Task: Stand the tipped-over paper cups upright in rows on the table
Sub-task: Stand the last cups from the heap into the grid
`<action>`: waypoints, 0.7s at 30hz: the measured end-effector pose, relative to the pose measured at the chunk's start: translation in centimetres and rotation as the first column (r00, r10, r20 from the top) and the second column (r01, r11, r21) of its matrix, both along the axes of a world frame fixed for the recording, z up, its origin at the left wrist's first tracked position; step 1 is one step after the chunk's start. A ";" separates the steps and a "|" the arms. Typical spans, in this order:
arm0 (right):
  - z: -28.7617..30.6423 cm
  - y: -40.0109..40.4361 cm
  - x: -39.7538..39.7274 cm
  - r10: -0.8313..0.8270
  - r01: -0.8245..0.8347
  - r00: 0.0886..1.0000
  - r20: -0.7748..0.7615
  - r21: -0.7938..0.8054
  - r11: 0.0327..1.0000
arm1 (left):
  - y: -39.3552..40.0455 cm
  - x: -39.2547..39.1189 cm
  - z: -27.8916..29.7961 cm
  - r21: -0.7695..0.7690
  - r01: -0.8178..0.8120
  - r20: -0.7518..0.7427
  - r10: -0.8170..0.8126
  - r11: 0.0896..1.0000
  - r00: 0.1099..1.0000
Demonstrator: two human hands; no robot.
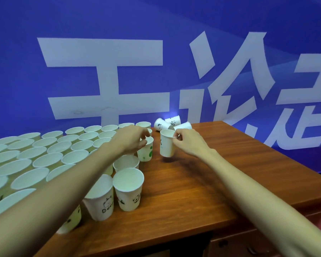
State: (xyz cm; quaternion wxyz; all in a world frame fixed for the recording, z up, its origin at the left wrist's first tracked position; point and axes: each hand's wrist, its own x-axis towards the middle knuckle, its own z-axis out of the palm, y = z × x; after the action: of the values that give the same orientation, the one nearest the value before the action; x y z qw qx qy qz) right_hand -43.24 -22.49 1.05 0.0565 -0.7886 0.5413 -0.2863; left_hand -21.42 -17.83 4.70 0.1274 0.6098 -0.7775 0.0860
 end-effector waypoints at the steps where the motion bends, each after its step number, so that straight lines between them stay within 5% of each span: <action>1: -0.2 0.4 0.3 0.020 -0.020 1.000 -0.022 0.010 1.000 | 0.1 0.4 -0.1 0.031 -0.036 -0.002 0.037 0.999 0.999; 9: -1.5 2.1 2.0 0.126 -0.122 0.986 -0.111 0.040 0.992 | 1.7 2.2 -0.6 0.184 -0.149 0.064 0.140 0.972 0.988; 21: -2.0 3.2 4.0 0.232 -0.227 0.971 -0.052 0.089 0.970 | 2.1 3.5 -1.6 0.164 -0.133 0.028 0.130 0.977 0.991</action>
State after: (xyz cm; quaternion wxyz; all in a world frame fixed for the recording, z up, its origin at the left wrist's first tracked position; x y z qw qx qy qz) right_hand -39.28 -19.34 -0.92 0.1051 -0.8514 0.4593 -0.2306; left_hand -17.97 -15.70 3.12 0.0636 0.6676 -0.7409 0.0347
